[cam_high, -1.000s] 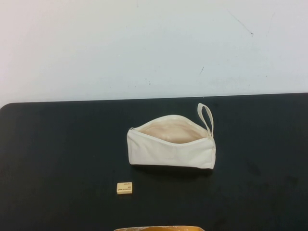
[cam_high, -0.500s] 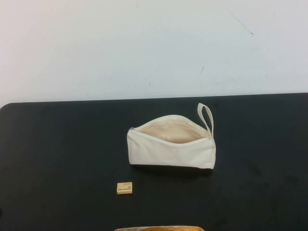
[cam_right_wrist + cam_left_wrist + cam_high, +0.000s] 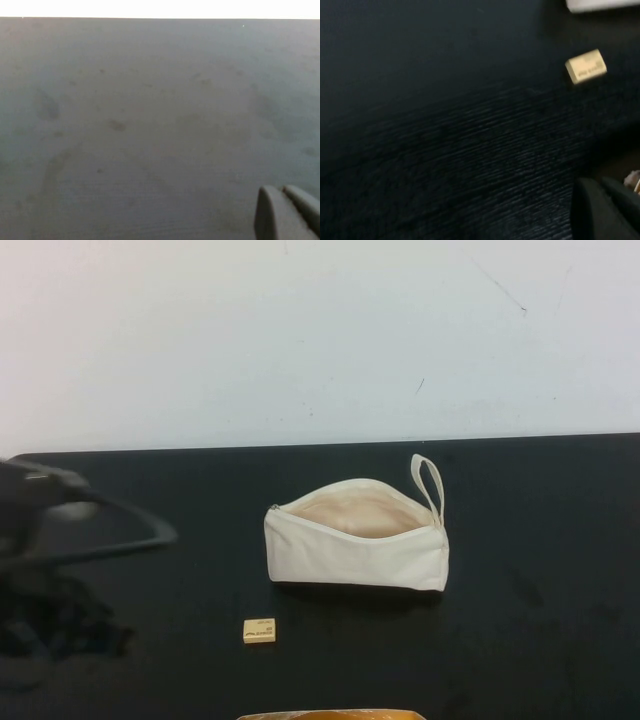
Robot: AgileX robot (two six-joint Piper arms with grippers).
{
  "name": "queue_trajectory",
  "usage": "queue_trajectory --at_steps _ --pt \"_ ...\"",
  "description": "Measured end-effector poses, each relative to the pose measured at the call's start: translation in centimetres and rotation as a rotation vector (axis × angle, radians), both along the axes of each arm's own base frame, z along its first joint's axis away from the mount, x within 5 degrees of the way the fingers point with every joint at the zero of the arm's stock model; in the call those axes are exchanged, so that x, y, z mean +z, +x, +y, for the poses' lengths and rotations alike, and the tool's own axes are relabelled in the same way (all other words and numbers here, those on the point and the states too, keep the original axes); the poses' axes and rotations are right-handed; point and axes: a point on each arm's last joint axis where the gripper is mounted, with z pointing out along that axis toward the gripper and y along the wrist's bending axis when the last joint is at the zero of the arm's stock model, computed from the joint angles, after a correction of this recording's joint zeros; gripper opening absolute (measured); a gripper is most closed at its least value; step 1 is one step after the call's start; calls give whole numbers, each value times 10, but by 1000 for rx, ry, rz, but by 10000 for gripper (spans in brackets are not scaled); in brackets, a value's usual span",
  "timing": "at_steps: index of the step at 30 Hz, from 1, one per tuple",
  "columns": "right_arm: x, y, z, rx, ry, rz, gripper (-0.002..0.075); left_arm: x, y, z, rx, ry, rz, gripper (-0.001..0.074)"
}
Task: Put eraser into pencil case
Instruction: Pick up the eraser from the table
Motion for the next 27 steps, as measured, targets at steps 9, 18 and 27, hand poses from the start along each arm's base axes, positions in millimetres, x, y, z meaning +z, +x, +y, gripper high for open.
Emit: queue_trajectory --at_steps 9,18,27 --pt "0 0 0 0 0 0 -1 -29 55 -64 -85 184 112 13" --pt "0 0 0 0 0 0 -1 -80 91 -103 -53 134 266 420" --pt "0 0 0 0 0 0 -1 -119 118 -121 22 46 283 514"
